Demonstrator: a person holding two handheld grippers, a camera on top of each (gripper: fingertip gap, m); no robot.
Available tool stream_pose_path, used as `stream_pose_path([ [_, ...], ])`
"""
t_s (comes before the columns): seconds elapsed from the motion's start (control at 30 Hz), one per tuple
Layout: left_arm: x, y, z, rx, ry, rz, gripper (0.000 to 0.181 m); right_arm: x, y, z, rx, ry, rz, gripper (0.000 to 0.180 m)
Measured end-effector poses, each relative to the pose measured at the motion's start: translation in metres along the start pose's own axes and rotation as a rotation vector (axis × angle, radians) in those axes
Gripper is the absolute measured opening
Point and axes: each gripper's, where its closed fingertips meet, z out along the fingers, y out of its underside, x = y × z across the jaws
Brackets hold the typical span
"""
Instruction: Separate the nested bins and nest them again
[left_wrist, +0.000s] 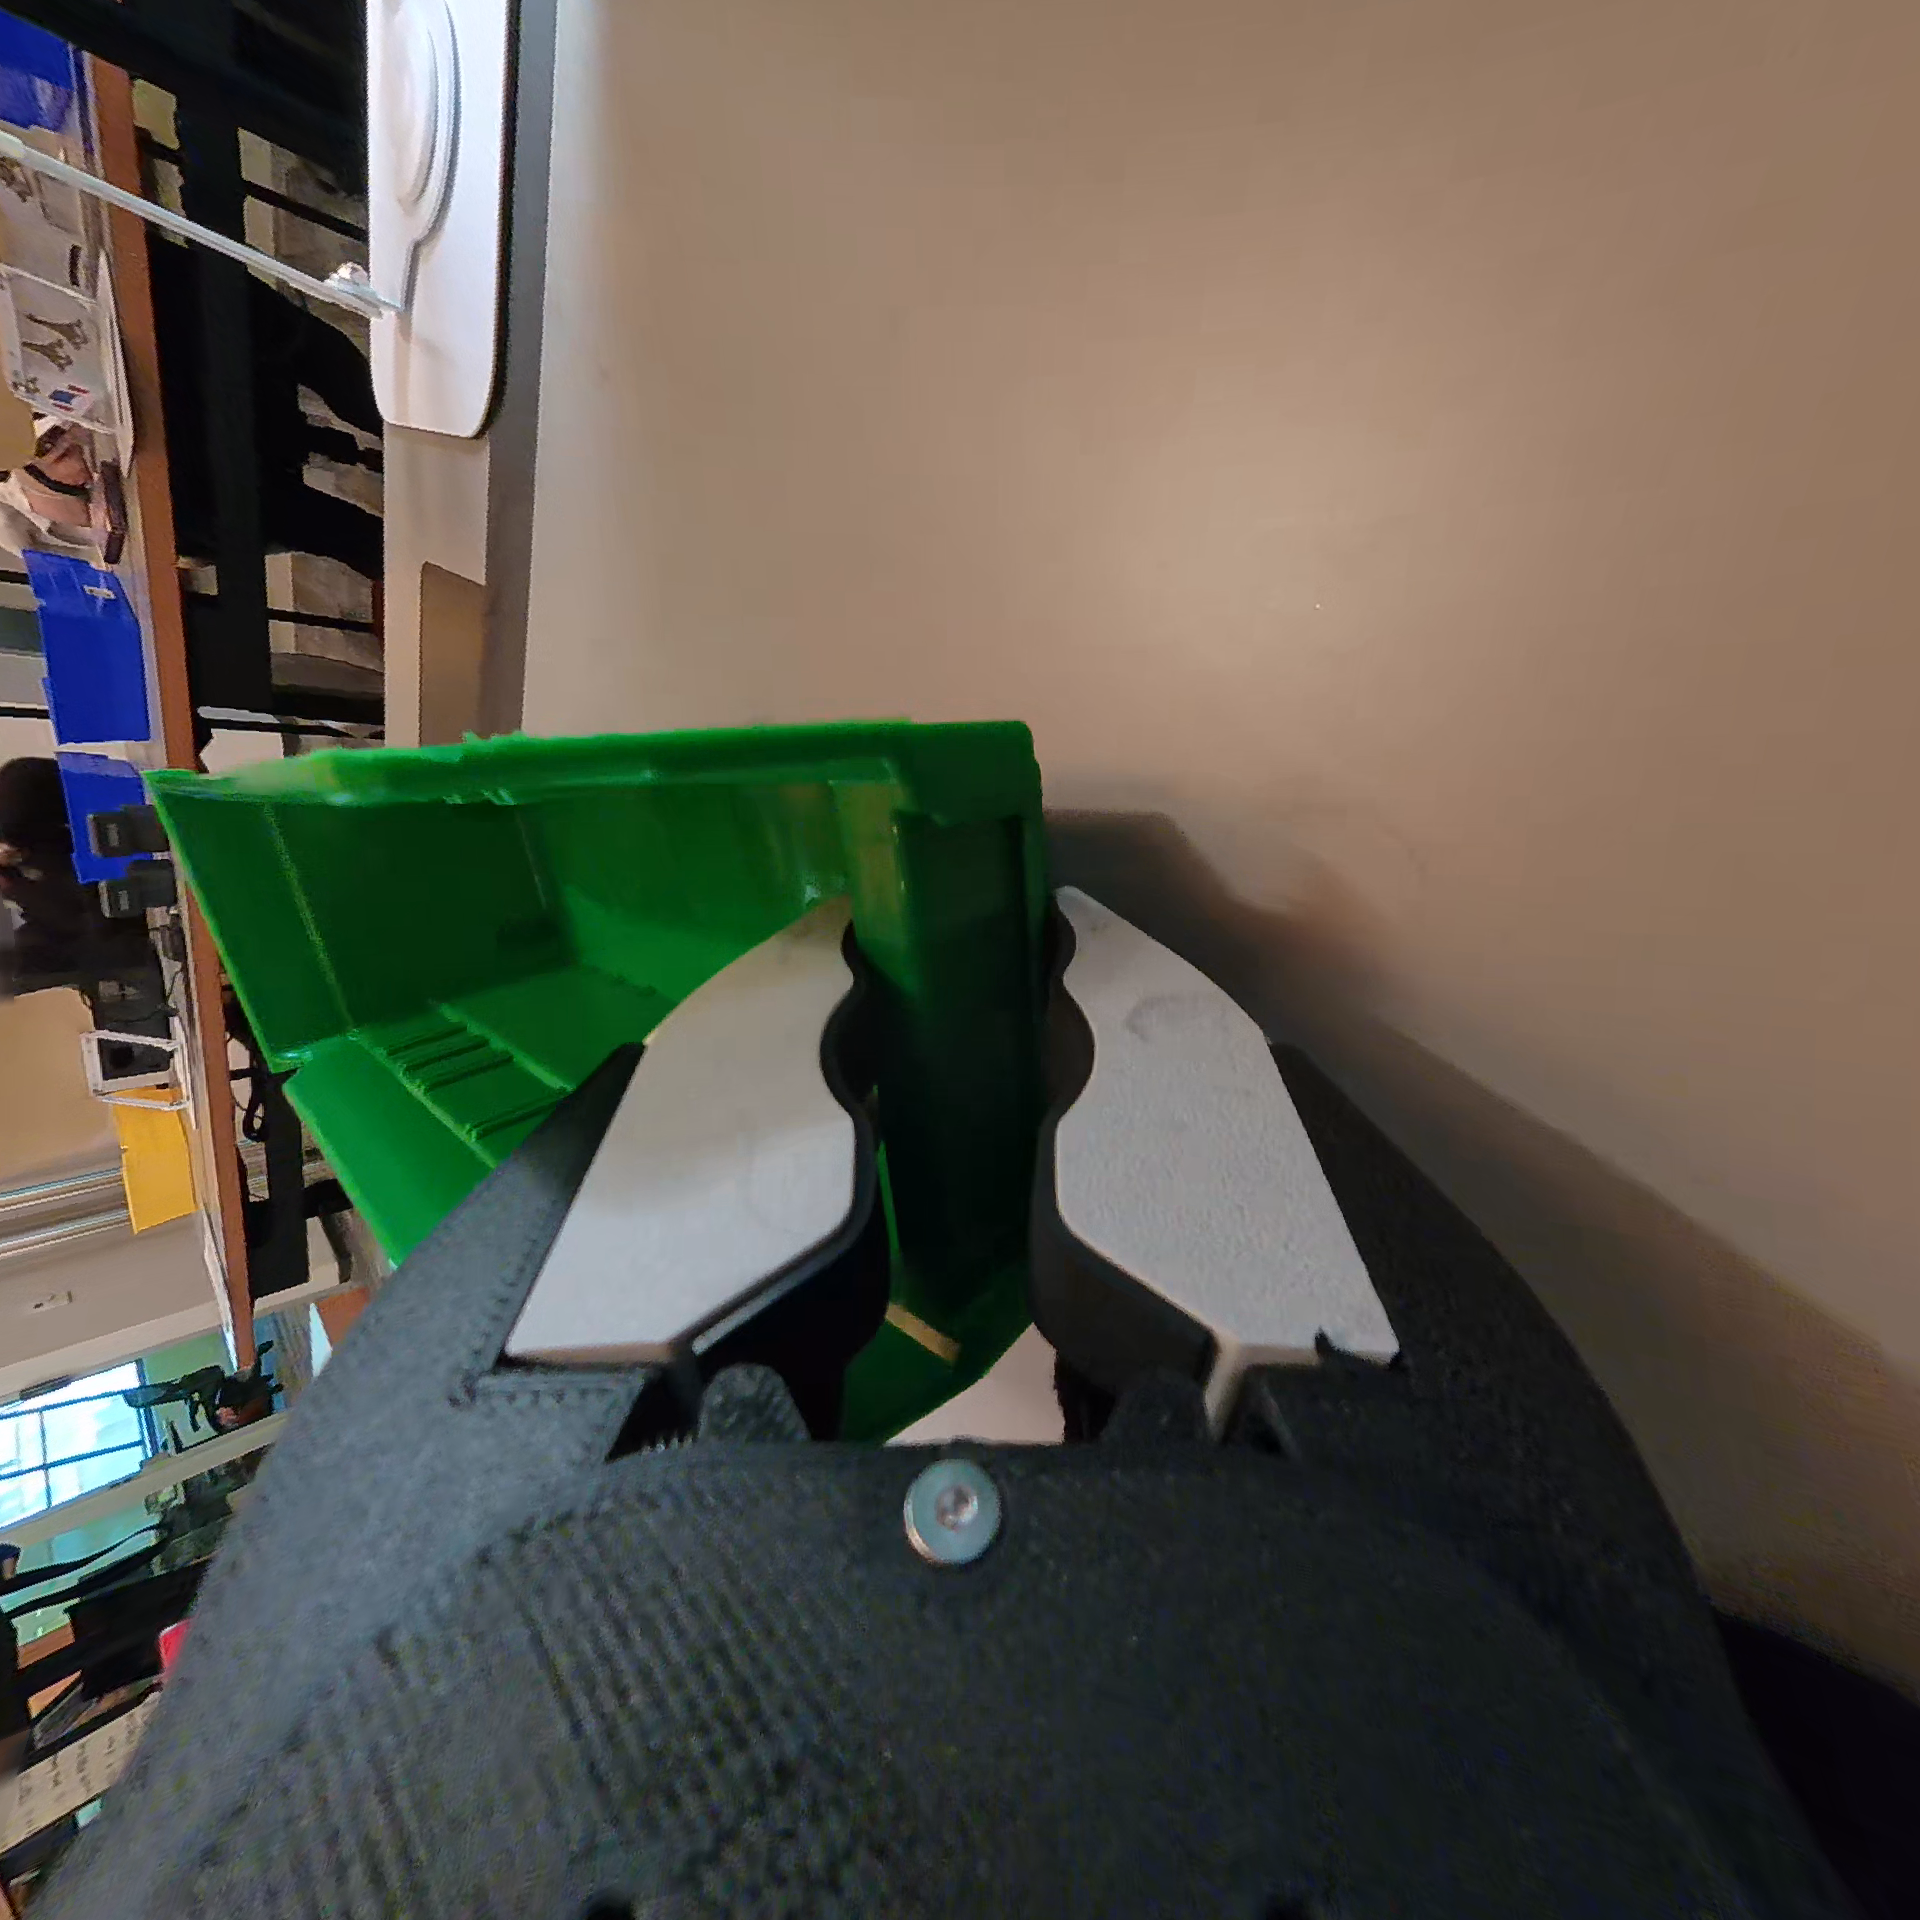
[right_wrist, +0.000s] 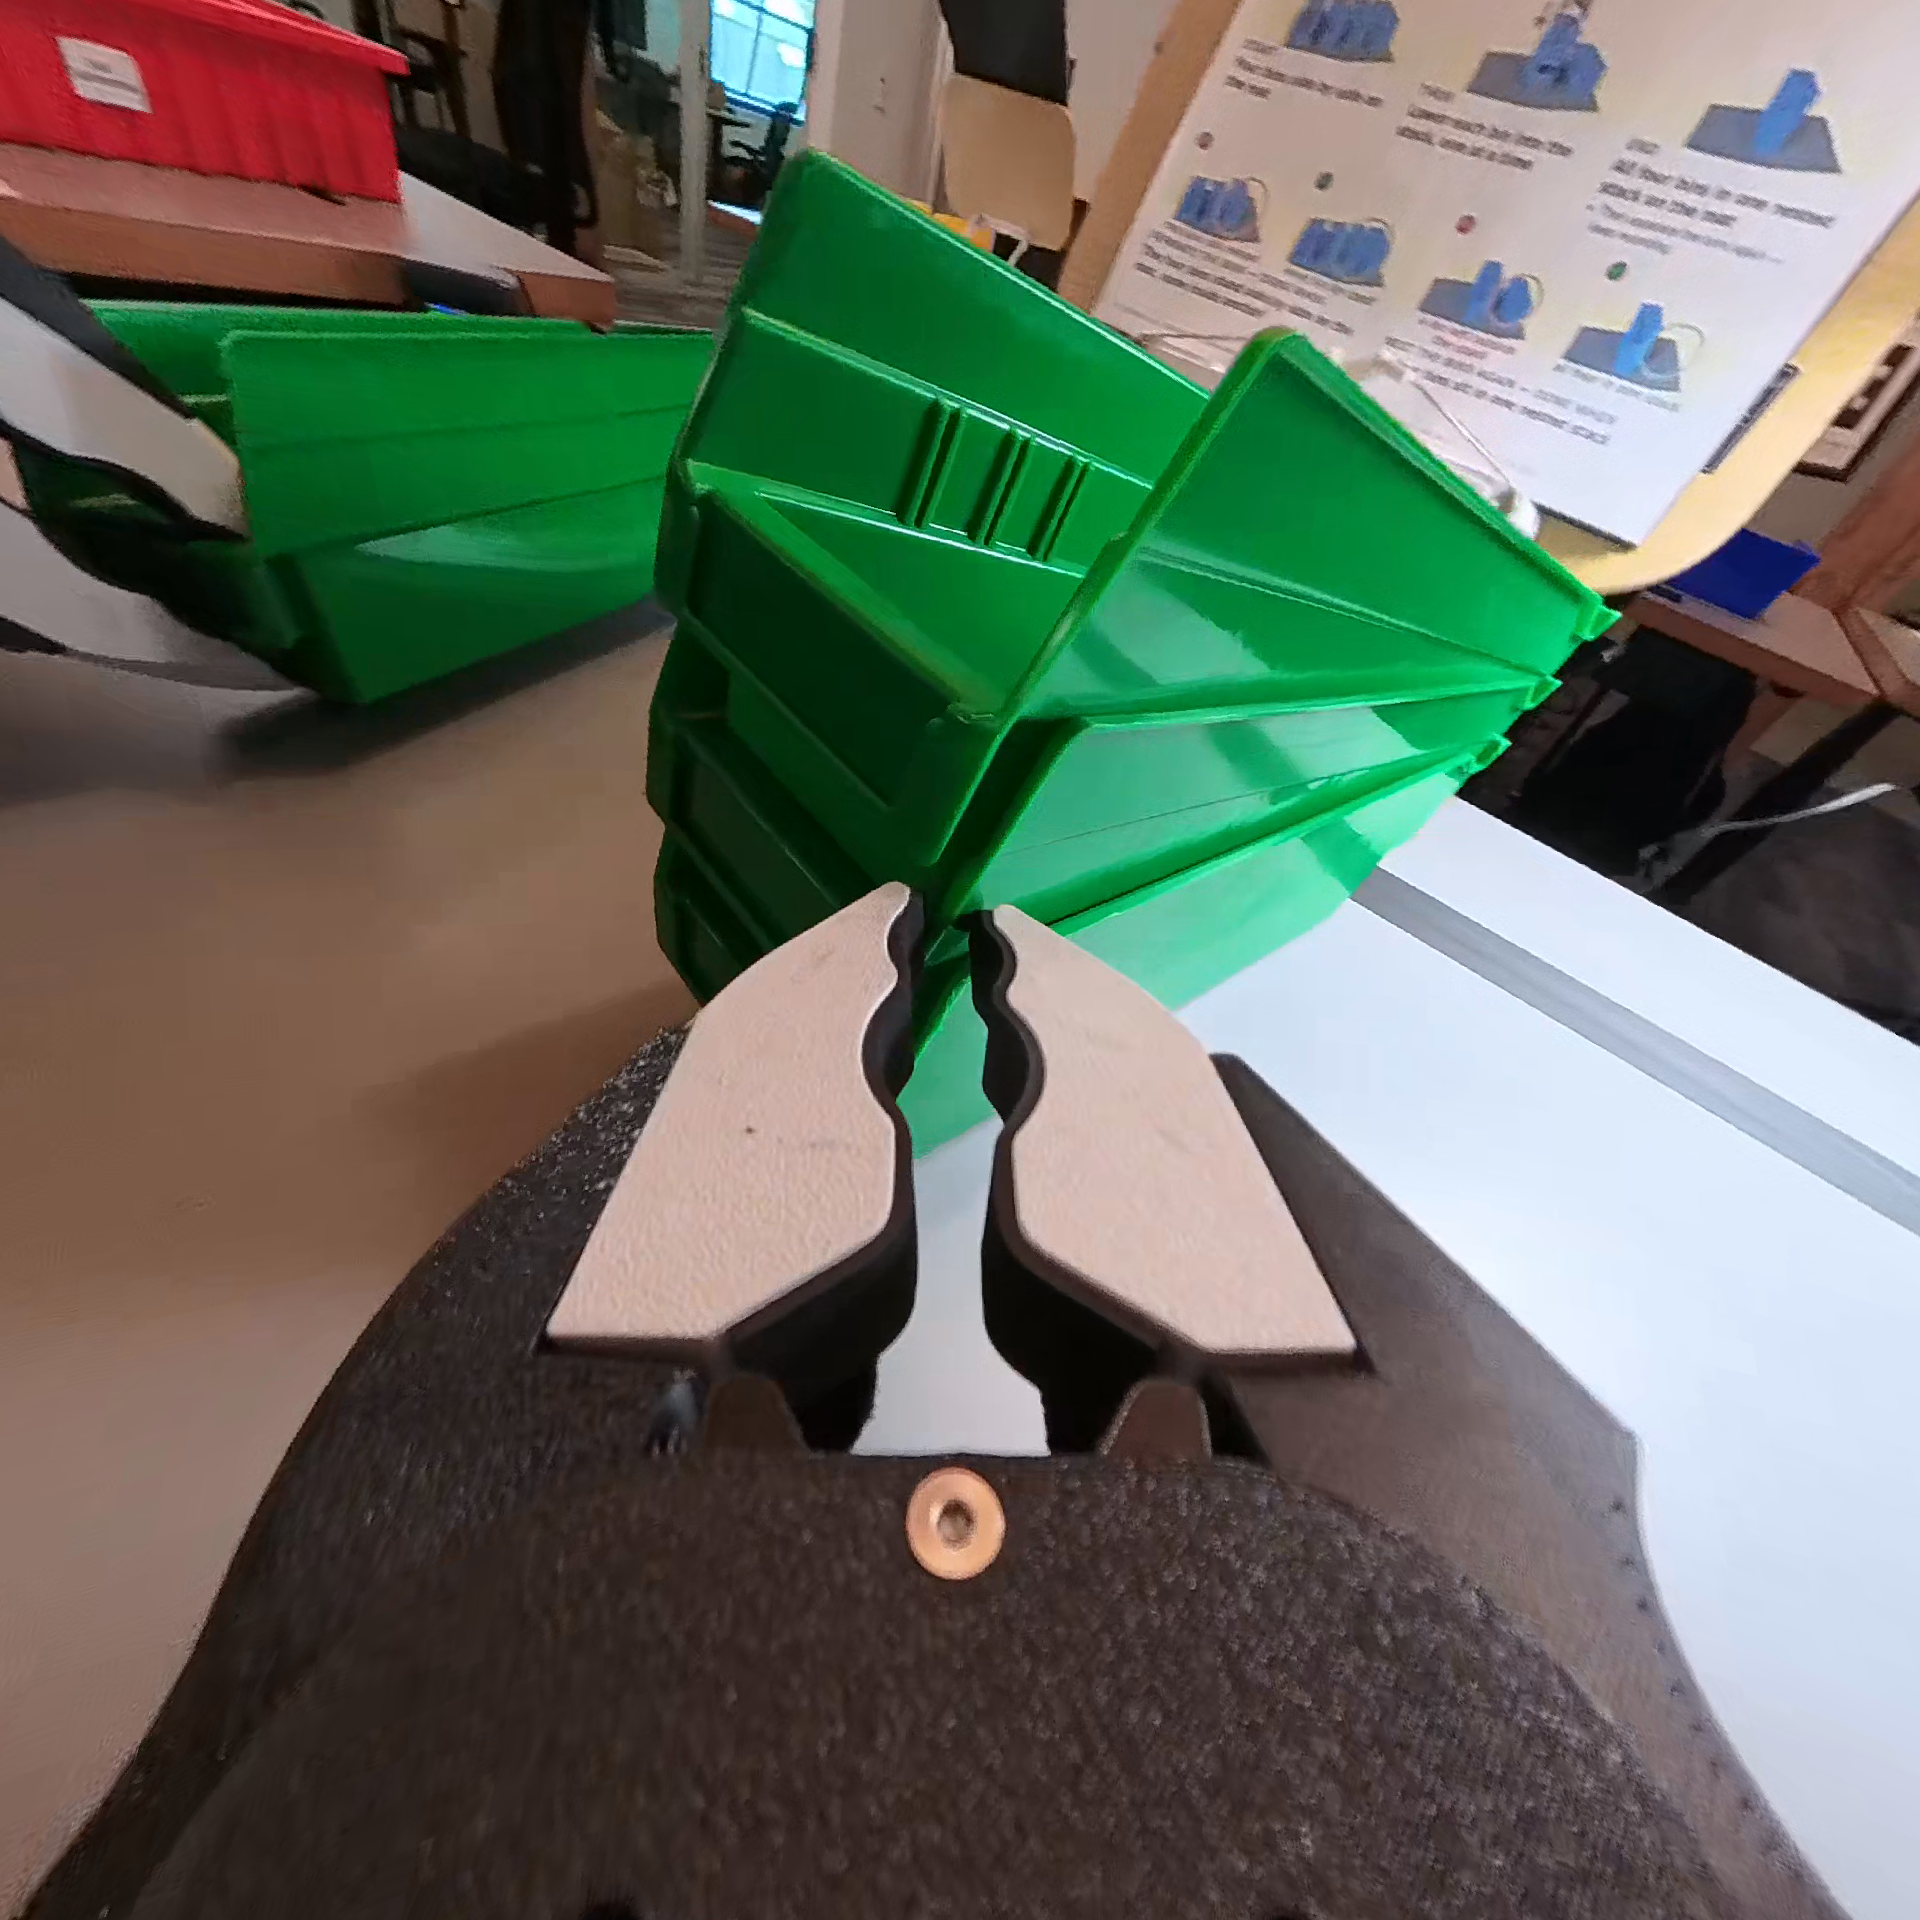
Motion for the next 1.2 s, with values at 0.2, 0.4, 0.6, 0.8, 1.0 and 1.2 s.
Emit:
stream_pose_path([
  [0.2, 0.0, -0.001, -0.008, 0.016, -0.026, 0.013, 0.029, -0.021, -0.006, 0.0, 0.031, -0.073, -0.034, 0.009],
  [0.4, -0.002, -0.006, -0.013, 0.031, -0.035, 0.025, 0.029, -0.019, -0.009, 0.022, 0.02, -0.026, -0.033, 0.008],
  [0.6, -0.01, -0.017, -0.028, 0.058, -0.06, 0.039, 0.029, -0.019, -0.013, 0.046, 0.006, -0.023, -0.05, 0.007],
  [0.8, -0.025, -0.035, -0.053, 0.094, -0.089, 0.065, 0.029, -0.025, -0.011, 0.04, -0.034, -0.096, 0.004, 0.019],
  [1.0, -0.056, -0.081, -0.102, 0.146, -0.114, 0.136, 0.028, -0.03, -0.012, -0.019, -0.032, -0.119, 0.047, 0.056],
  [1.2, -0.089, -0.147, -0.144, 0.175, -0.037, 0.19, 0.029, -0.021, 0.006, -0.078, -0.016, -0.04, 0.095, 0.072],
])
